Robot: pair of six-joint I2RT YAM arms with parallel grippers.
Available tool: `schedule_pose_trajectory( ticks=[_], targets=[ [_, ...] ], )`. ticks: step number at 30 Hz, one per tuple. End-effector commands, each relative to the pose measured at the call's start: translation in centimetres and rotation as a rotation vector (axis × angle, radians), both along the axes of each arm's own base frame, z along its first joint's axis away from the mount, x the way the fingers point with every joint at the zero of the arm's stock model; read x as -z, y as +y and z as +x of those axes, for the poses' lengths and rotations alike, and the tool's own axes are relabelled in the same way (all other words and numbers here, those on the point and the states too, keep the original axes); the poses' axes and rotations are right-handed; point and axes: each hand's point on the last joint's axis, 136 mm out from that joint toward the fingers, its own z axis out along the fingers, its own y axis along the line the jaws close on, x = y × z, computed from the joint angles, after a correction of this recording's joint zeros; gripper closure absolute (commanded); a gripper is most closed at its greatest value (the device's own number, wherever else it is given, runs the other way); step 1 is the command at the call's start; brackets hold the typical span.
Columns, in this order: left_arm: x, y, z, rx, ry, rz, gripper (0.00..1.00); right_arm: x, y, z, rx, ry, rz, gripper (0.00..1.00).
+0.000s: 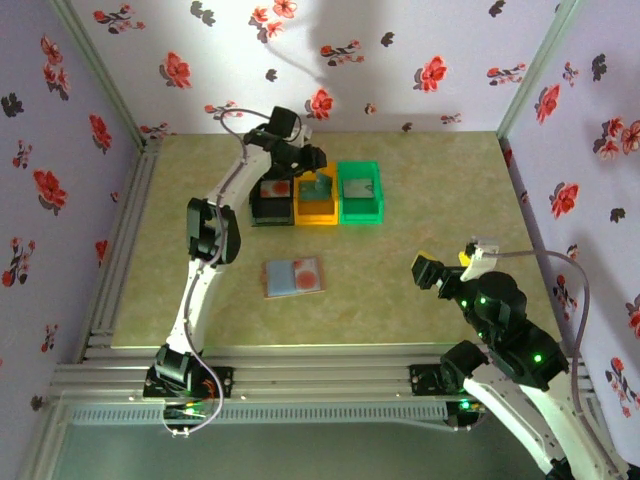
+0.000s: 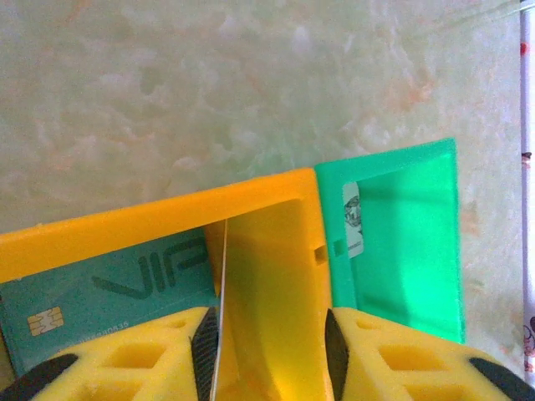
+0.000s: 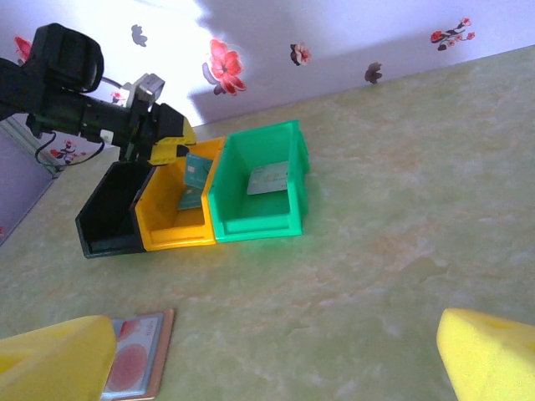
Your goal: Take the credit cards out of the card holder
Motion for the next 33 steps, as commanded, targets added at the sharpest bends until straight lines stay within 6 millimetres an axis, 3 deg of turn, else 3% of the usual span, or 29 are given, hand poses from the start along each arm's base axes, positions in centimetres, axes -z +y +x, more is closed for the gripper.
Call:
schedule_pose_trajectory(
  ticks=[1,5,10,13,17,20,25,29,33],
  targets=[
    [-1.6,1.1,0.6,-0.018,-0.033,0.020,0.56,0.0,-0.1,-0.1,-0.002,-0.014,-0.013,0.01],
    [-4.3,1.6,1.2,-0.036,-0.082,-0.001,0.55,0.0,-0.1,-0.1,-0.002,-0.016,-0.014,0.01],
    [-10.1,2.3,0.9,-0.043,-0.180,-0.032,0.52,0.1,-0.2,0.0,-0.001,-0.015,-0.018,0.01],
    [-13.1,2.8,-0.9,-0.028,-0.227,-0.006,0.50,0.2,0.0,0.0,-0.011,-0.008,-0.023,0.01],
    [-14.9,3.0,-5.1,-0.001,-0.275,0.073,0.42,0.5,0.7,0.2,-0.038,0.013,-0.026,0.01],
    [-14.9,3.2,-8.2,-0.019,-0.271,0.065,0.33,1.0,1.6,0.3,-0.073,0.048,-0.029,0.01],
    [-12.9,3.2,-13.7,-0.051,-0.253,0.005,0.19,1.8,4.5,0.2,-0.216,0.101,-0.024,0.02],
    [-9.9,3.3,-17.9,-0.075,-0.210,0.000,0.00,2.3,6.6,0.6,-0.279,0.161,0.039,0.03],
    [-6.5,4.3,-20.6,-0.129,-0.151,-0.002,0.00,3.4,8.6,1.7,-0.312,0.243,0.085,0.05]
  ],
)
